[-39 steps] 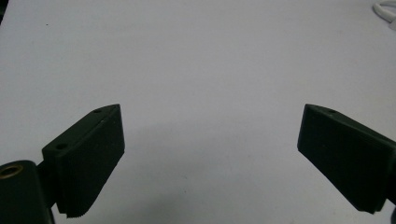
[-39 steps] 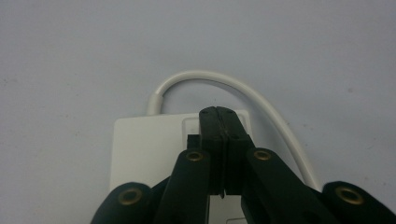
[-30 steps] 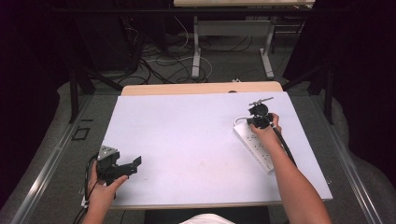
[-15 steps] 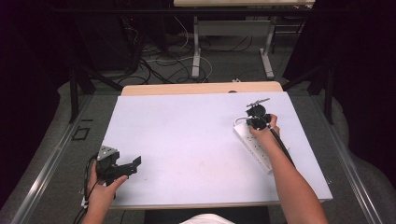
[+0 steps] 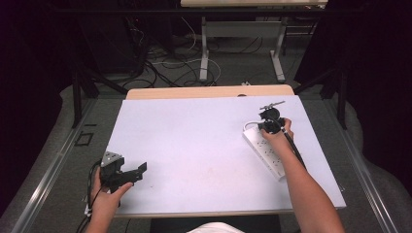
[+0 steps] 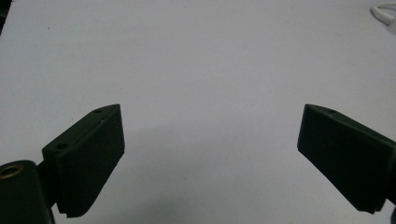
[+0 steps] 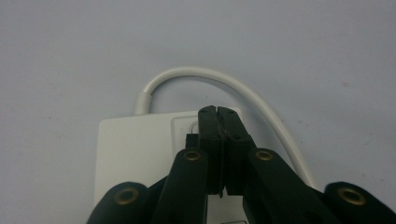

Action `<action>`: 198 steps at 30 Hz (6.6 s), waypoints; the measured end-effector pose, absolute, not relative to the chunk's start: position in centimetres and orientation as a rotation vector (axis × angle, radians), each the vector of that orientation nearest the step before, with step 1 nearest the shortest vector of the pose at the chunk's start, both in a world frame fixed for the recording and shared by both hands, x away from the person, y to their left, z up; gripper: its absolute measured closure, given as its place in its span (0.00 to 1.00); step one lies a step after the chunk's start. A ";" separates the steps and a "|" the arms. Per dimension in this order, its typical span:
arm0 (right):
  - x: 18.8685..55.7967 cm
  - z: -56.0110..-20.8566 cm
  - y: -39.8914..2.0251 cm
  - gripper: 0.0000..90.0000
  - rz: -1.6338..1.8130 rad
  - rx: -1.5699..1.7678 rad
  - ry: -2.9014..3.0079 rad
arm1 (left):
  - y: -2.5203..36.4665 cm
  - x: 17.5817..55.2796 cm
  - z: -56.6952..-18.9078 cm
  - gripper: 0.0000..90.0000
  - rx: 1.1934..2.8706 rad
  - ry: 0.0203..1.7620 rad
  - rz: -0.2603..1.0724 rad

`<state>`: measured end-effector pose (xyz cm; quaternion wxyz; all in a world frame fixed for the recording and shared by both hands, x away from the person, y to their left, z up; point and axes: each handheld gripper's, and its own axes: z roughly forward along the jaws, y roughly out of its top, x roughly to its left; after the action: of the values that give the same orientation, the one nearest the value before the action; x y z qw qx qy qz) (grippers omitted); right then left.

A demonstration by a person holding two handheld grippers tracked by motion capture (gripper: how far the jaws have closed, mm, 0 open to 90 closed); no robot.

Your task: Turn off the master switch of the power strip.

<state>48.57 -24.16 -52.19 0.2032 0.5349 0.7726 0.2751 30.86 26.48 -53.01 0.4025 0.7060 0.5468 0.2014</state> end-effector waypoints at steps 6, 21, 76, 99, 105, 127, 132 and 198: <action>48.6 -52.2 -24.5 0.96 0.778 1.518 2.151 | 26.4 30.9 -53.1 0.08 1.785 1.381 0.510; 48.4 -52.0 -24.2 0.82 0.785 1.507 2.162 | 26.5 30.9 -53.1 0.08 1.786 1.381 0.511; 46.9 -51.0 -24.4 0.00 0.821 1.528 2.134 | 26.7 30.8 -53.0 0.08 1.777 1.384 0.515; 45.3 -50.3 -23.6 0.00 0.821 1.451 2.171 | 26.7 30.8 -53.0 0.08 1.775 1.382 0.515; 44.8 -49.9 -23.4 0.00 0.839 1.429 2.167 | 26.7 30.8 -53.0 0.08 1.774 1.380 0.513; 41.4 -48.5 -24.7 0.00 0.848 1.368 2.180 | 26.7 30.8 -53.0 0.08 1.770 1.381 0.510; 40.5 -48.3 -24.9 0.00 0.858 1.351 2.186 | 26.6 30.8 -53.1 0.08 1.770 1.385 0.506; 28.7 -52.4 -30.9 0.01 1.032 1.412 1.975 | 26.5 30.7 -53.1 0.08 1.771 1.383 0.507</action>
<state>28.73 -30.87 -52.41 0.2492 0.5182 0.7251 0.3788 30.66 26.48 -53.05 0.4068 0.7023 0.5486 0.2010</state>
